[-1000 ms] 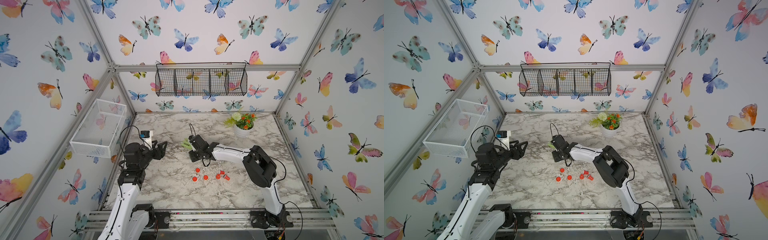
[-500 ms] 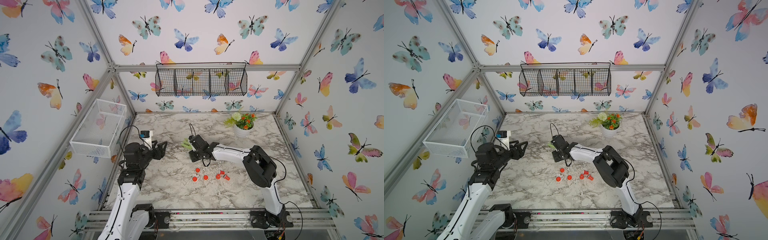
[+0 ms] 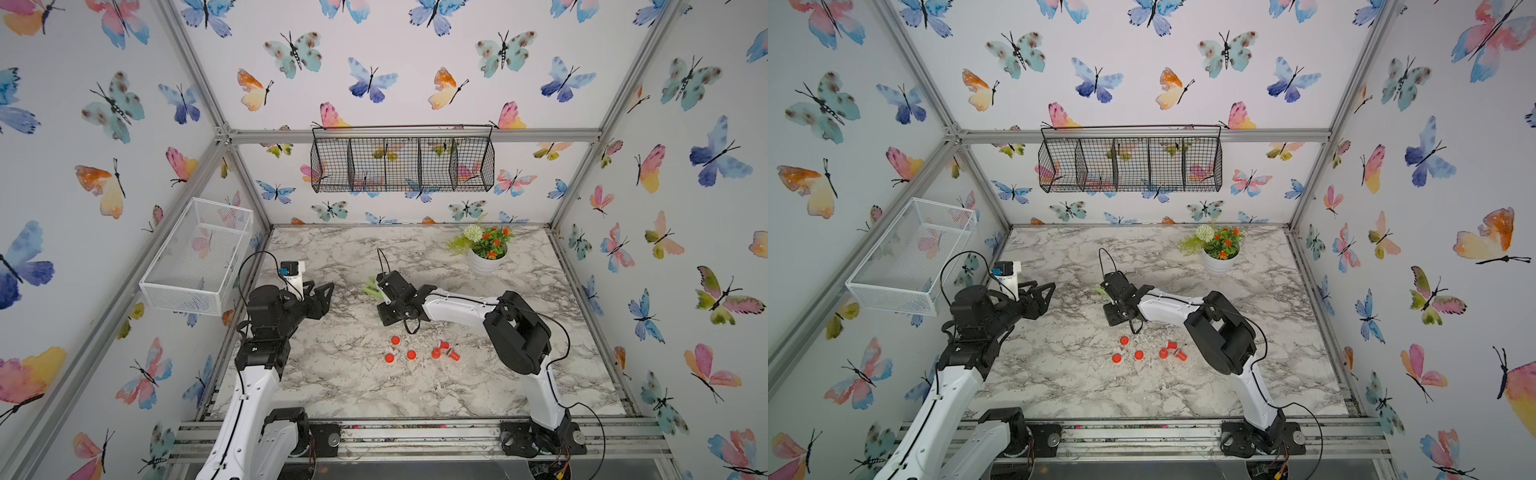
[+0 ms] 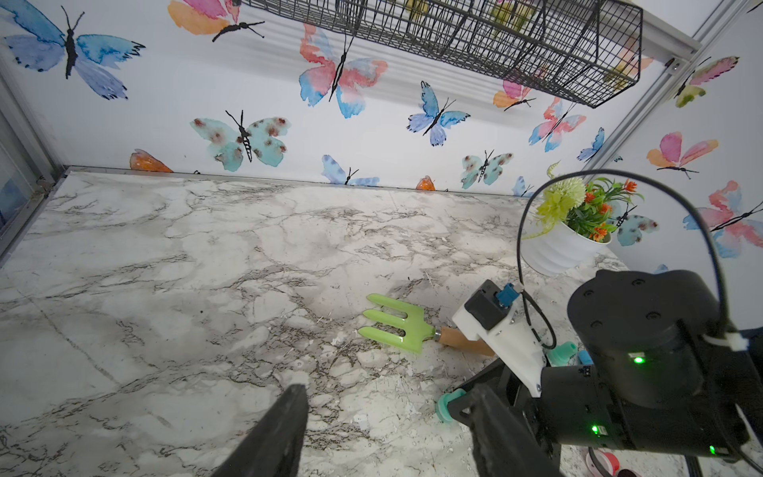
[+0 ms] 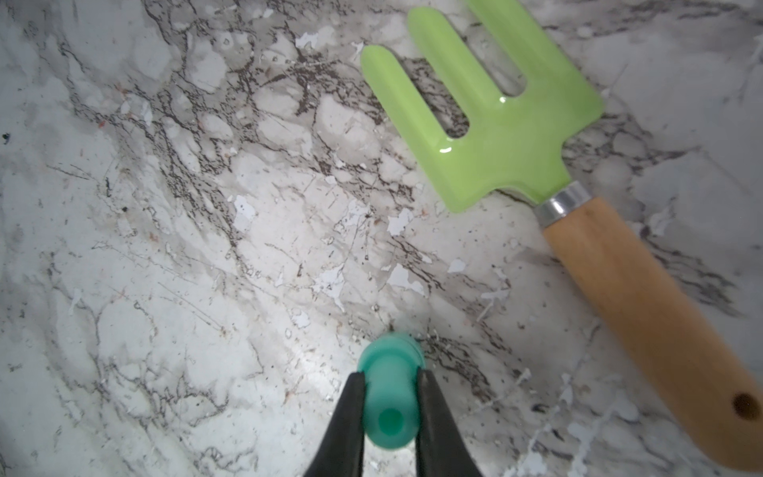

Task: Close the stamp cap
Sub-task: Close the cover of the stamp.

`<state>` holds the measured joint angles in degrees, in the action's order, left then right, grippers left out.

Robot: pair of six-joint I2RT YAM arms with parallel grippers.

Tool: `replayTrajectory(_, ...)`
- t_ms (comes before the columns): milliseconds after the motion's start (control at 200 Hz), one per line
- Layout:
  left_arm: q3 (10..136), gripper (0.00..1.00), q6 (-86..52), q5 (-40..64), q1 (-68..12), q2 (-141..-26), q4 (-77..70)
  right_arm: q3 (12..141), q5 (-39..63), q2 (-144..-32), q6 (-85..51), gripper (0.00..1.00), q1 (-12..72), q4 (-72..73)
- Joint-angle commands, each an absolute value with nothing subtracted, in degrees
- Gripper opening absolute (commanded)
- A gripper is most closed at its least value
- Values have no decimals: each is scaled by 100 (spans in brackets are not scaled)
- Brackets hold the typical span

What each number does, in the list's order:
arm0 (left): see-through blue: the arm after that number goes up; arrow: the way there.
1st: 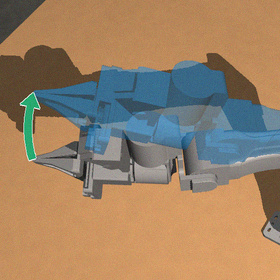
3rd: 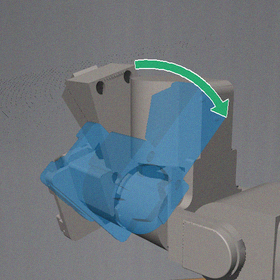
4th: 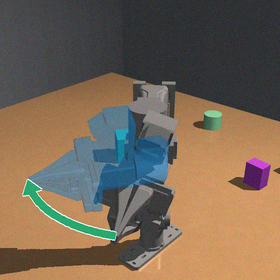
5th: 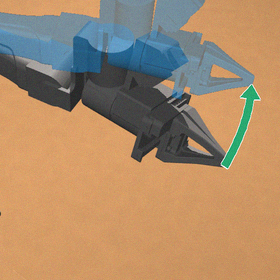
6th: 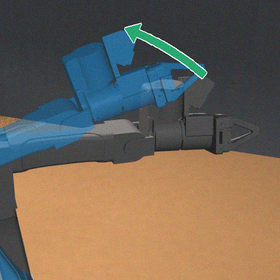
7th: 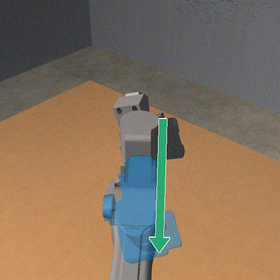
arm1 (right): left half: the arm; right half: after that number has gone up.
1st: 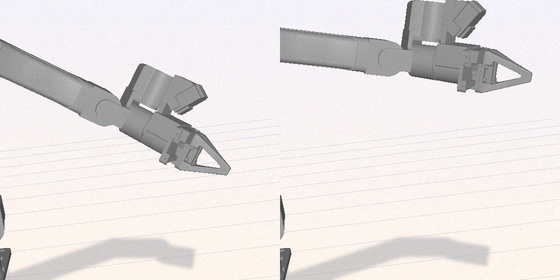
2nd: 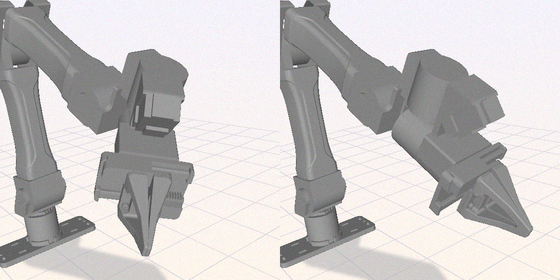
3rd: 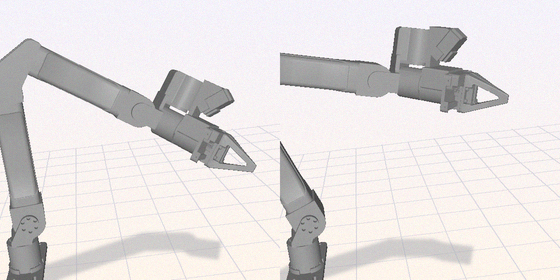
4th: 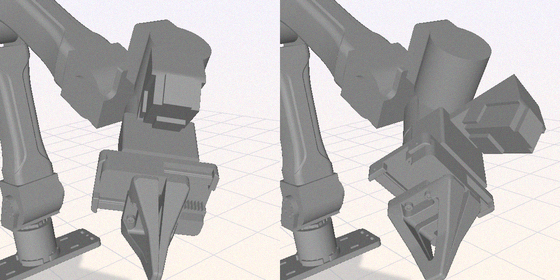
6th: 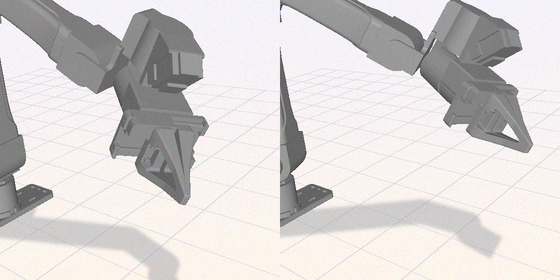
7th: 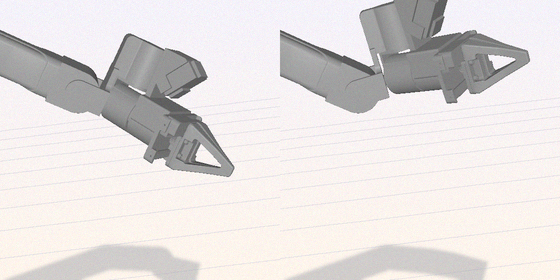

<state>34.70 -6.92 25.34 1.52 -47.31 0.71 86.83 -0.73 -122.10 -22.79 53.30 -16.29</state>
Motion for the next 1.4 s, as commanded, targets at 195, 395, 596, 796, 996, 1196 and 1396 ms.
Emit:
replayTrajectory(195, 3533, 64, -712, 2628, 200, -4717, 0, 9020, -263, -12415, -2120, 10, 5405, -2127)
replayTrajectory(395, 3533, 64, -714, 2630, 205, -4723, 0, 9244, -593, -12419, -1976, 10, 5439, -2575)
replayTrajectory(596, 3538, 64, -725, 2639, 218, -4742, 0, 9264, -408, -12488, -1846, 10, 5466, -2682)
replayTrajectory(796, 3533, 64, -722, 2641, 220, -4740, 0, 9254, -296, -12531, -1872, 10, 5521, -2597)
replayTrajectory(996, 3533, 64, -721, 2646, 221, -4752, 0, 9309, -552, -12354, -1907, 10, 5542, -2531)
replayTrajectory(1196, 3541, 64, -721, 2641, 234, -4746, 0, 9397, -555, -12320, -1907, 10, 5546, -2373)
replayTrajectory(1396, 3533, 64, -721, 2637, 230, -4744, 0, 9484, -532, -12473, -1907, 10, 5546, -2384)
